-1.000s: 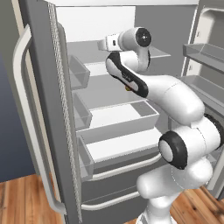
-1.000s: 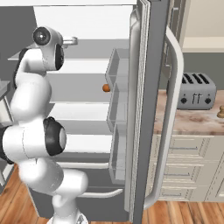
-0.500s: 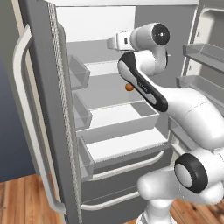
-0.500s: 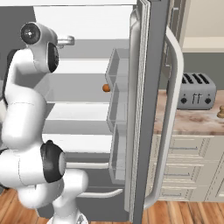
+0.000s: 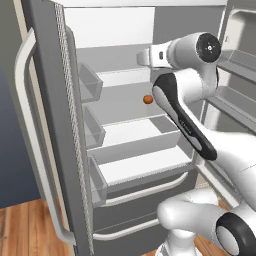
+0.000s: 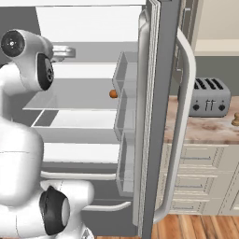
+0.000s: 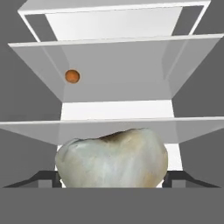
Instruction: Retrieve the bottle and the shaker from the cabinet and place them next to the mixing bowl on the counter. Then add garlic from the fridge to the mixing bowl.
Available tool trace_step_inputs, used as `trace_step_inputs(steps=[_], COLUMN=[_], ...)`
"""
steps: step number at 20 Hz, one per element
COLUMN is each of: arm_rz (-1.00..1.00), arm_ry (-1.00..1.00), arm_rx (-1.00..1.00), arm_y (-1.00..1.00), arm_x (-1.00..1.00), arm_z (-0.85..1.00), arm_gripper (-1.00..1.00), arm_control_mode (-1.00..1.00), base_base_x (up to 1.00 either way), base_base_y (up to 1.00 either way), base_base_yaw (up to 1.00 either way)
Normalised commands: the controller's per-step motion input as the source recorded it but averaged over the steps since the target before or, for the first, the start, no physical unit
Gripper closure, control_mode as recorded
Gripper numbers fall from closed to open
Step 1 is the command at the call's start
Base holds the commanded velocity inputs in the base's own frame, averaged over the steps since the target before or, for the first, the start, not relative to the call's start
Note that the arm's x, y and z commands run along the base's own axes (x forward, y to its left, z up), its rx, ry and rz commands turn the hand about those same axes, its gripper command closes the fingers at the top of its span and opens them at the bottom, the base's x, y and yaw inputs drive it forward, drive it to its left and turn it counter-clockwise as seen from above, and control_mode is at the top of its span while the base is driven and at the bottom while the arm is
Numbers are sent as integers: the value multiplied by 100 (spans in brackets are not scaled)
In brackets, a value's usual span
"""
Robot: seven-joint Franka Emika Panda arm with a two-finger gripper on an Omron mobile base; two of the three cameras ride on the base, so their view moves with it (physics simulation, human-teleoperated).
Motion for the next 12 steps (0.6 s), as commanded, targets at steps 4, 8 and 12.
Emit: trace_step_inputs(steps=[4, 8, 12], arm_rz=[-8, -7, -4], arm_ry=[4, 6, 3], arm_rx=[0, 0, 1], arm_y=[-8, -28, -23], arm_x=[-100, -100, -99], arm_z=[-2, -11, -8], arm_gripper=[100, 100, 100], arm_control_mode=[-100, -100, -100], base_base_x=[0, 0, 0], base_base_y=[0, 0, 0], base_base_yaw=[0, 0, 0])
